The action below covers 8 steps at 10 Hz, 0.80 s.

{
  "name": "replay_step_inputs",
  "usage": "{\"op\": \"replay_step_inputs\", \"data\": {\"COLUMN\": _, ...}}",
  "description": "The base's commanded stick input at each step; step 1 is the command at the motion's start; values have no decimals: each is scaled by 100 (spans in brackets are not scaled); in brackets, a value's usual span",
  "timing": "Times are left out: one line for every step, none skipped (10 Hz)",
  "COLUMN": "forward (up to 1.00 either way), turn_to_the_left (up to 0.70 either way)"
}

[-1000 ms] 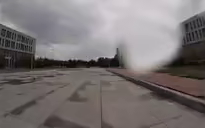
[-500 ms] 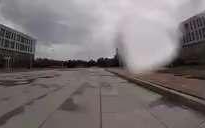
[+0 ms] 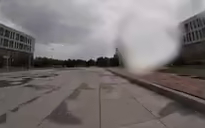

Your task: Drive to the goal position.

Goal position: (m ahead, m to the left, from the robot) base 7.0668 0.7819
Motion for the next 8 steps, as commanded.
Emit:
{"op": "replay_step_inputs", "data": {"forward": 70, "turn_to_the_left": 0}}
{"op": "replay_step_inputs", "data": {"forward": 70, "turn_to_the_left": 0}}
{"op": "replay_step_inputs", "data": {"forward": 70, "turn_to_the_left": 0}}
{"op": "replay_step_inputs", "data": {"forward": 70, "turn_to_the_left": 1}}
{"op": "replay_step_inputs", "data": {"forward": 70, "turn_to_the_left": 3}}
{"op": "replay_step_inputs", "data": {"forward": 70, "turn_to_the_left": 2}}
{"op": "replay_step_inputs", "data": {"forward": 70, "turn_to_the_left": 2}}
{"op": "replay_step_inputs", "data": {"forward": 70, "turn_to_the_left": 2}}
